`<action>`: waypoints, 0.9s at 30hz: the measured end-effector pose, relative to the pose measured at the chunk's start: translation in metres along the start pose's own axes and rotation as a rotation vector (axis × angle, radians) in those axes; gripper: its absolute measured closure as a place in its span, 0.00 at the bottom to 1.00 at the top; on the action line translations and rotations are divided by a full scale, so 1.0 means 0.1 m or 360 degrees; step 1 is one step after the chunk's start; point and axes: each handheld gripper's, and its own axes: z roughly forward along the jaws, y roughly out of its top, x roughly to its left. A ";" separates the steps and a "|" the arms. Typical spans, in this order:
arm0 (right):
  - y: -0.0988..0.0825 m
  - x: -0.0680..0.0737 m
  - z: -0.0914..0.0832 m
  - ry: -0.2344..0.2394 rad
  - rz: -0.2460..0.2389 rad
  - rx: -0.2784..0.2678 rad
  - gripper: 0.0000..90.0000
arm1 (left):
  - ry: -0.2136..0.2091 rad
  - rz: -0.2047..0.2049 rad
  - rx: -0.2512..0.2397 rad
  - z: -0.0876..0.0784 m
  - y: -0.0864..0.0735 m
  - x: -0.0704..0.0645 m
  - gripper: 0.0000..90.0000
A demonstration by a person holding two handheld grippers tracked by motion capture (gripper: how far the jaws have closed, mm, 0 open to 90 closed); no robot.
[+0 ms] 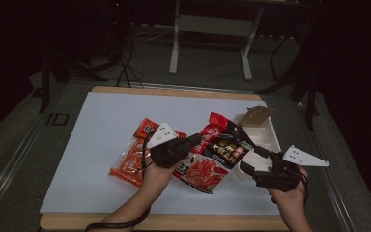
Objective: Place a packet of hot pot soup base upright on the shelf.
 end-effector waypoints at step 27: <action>0.43 0.14 -0.11 0.0226 -0.0032 -0.0110 0.85 | -0.0188 -0.0046 -0.0086 -0.05 -0.12 -0.02 0.98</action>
